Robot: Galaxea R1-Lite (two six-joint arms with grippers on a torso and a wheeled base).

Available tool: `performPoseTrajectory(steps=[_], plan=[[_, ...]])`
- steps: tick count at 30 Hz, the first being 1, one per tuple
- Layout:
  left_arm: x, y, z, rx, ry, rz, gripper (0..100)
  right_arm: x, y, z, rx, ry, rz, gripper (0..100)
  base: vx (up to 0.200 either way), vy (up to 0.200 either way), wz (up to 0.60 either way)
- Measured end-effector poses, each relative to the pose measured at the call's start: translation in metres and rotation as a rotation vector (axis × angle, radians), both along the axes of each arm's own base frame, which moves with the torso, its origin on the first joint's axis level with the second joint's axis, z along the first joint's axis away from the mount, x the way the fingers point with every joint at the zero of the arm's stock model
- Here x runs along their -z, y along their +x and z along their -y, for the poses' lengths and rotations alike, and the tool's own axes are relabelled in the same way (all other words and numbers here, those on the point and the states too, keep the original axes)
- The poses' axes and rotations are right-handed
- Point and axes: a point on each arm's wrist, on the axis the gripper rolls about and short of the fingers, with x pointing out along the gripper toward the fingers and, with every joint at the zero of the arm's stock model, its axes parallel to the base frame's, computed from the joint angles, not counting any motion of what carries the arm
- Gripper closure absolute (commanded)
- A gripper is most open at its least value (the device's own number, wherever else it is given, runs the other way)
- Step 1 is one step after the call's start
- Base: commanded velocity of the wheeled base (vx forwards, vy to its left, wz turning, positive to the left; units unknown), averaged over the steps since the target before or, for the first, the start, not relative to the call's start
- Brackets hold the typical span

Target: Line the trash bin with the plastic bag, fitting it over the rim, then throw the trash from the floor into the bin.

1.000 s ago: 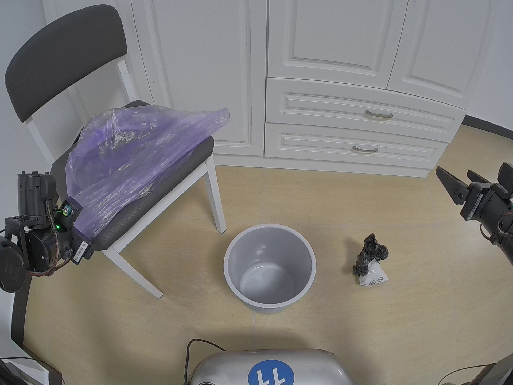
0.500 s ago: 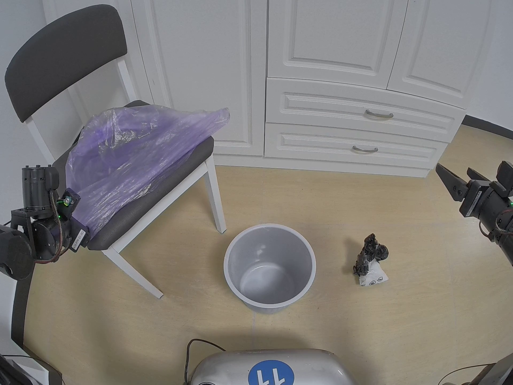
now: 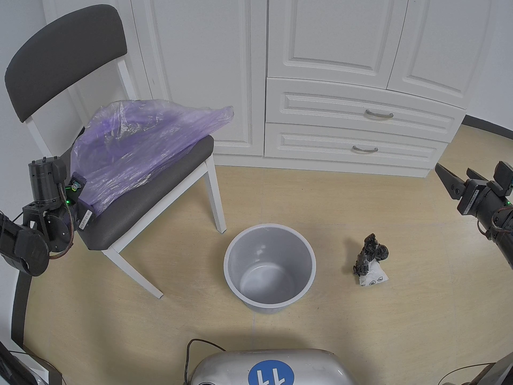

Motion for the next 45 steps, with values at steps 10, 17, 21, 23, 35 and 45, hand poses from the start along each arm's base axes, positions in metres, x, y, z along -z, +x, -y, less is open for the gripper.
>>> performPoseTrajectory(steps=[10,17,21,23,35,45], plan=[[-0.025,0.002,0.002,0.013,-0.008,0.185,0,0.001,0.002,0.002,0.01,0.001,-0.002,0,0.0,0.0,0.0],[-0.025,0.003,0.002,0.015,-0.011,0.216,0,0.003,0.004,0.002,0.012,-0.001,-0.011,0,0.0,0.0,0.0],[-0.022,0.003,0.002,0.016,-0.009,0.214,0,0.003,0.004,0.001,0.01,-0.002,-0.012,0,0.0,0.0,0.0],[-0.02,0.002,0.002,0.018,0.002,0.201,0,0.004,0.004,0.0,0.005,-0.007,-0.014,0,0.0,0.0,0.0],[-0.016,0.001,0.0,0.014,0.023,0.188,0,0.004,-0.002,-0.009,-0.046,-0.022,0.008,0,0.0,0.0,0.0],[-0.016,0.001,0.0,0.014,0.025,0.193,0,0.003,-0.006,-0.01,-0.051,-0.034,0.044,0,0.0,0.0,0.0]])
